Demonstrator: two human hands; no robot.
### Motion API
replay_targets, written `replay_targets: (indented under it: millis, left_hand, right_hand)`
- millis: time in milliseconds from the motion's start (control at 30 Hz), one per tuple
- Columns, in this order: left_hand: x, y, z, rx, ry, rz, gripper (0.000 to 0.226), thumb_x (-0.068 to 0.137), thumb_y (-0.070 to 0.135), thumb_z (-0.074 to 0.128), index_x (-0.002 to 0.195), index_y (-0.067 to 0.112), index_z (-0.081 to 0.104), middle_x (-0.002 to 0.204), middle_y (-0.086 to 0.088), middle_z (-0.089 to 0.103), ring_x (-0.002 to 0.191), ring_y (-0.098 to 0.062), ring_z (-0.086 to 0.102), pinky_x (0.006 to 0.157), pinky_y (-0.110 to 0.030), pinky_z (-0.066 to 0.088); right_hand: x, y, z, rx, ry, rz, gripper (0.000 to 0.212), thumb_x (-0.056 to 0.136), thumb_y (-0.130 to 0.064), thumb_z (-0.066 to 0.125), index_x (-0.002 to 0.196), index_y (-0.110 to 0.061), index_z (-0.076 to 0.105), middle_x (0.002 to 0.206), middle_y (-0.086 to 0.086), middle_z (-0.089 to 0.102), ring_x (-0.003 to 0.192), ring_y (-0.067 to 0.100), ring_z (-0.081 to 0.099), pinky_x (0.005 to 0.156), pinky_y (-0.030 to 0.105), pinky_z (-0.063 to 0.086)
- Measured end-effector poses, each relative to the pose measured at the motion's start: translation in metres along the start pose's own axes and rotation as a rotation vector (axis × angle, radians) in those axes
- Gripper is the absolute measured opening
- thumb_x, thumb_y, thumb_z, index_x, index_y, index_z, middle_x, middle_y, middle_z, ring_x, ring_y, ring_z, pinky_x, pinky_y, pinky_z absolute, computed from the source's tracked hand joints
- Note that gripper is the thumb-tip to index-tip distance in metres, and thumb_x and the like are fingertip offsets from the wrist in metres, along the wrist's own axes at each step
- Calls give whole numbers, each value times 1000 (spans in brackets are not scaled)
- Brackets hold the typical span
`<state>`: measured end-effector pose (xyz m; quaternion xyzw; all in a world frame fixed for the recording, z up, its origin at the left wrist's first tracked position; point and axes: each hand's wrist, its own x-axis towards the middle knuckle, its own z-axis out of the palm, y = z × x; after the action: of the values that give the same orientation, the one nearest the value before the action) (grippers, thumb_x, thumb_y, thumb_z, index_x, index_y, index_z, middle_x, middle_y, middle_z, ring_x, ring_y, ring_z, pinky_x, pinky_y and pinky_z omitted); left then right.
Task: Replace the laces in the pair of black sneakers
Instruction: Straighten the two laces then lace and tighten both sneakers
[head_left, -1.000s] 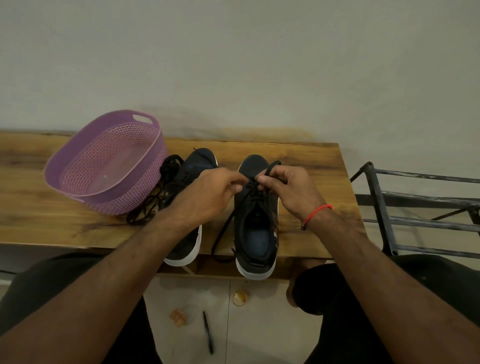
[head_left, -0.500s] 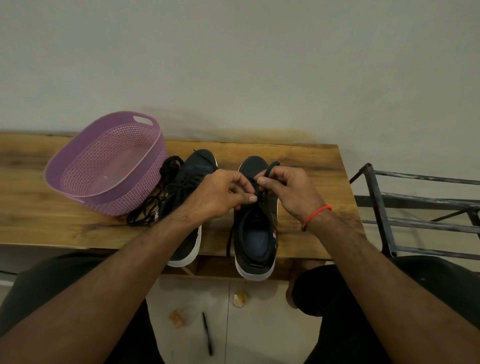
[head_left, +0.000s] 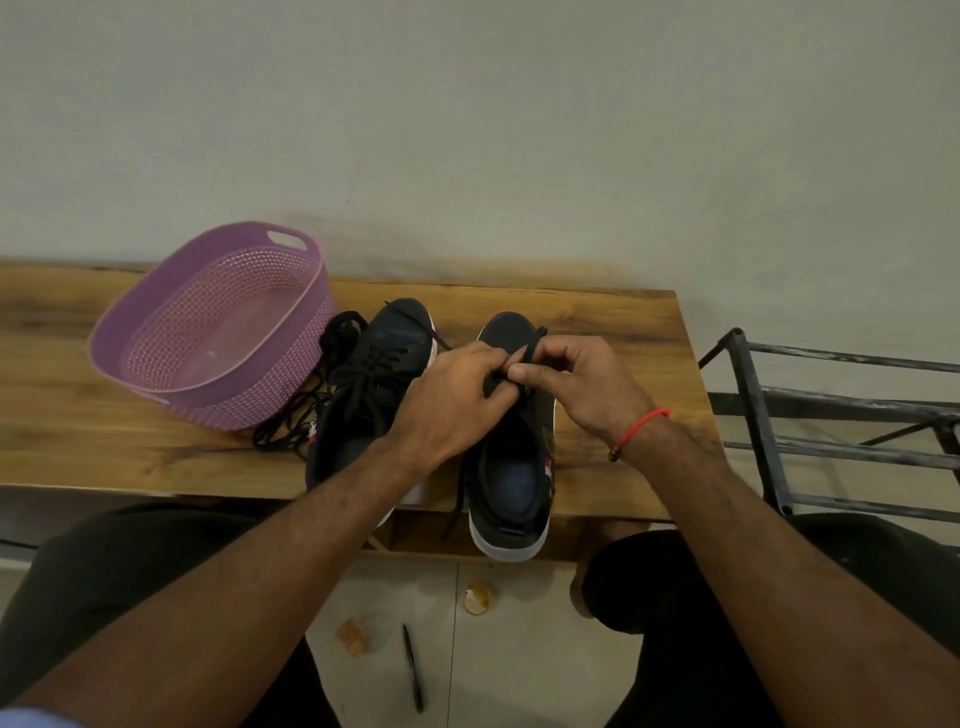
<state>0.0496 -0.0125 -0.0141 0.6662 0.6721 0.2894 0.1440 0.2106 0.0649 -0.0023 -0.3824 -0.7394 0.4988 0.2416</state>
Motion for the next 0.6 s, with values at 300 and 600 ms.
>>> replay_targets:
  millis: [300,600]
  left_hand:
    - [11,-9,-33,-40,-153,-54,24,79,48,78,88,28,69,91,17,61,76,-2,60,73,-34,57]
    - [7,-7,-52,192,-48,42,10,90,37,71,98,31,66,112,12,69,112,-13,56,97,-49,48]
  right_hand:
    - [2,-2,-9,48,58,63,9,84,-11,76,93,-10,72,93,0,74,88,12,68,81,28,58]
    - [-2,-10,-13,40,66,125,15,90,-24,71,86,-9,73,82,-7,71,82,8,65,78,27,55]
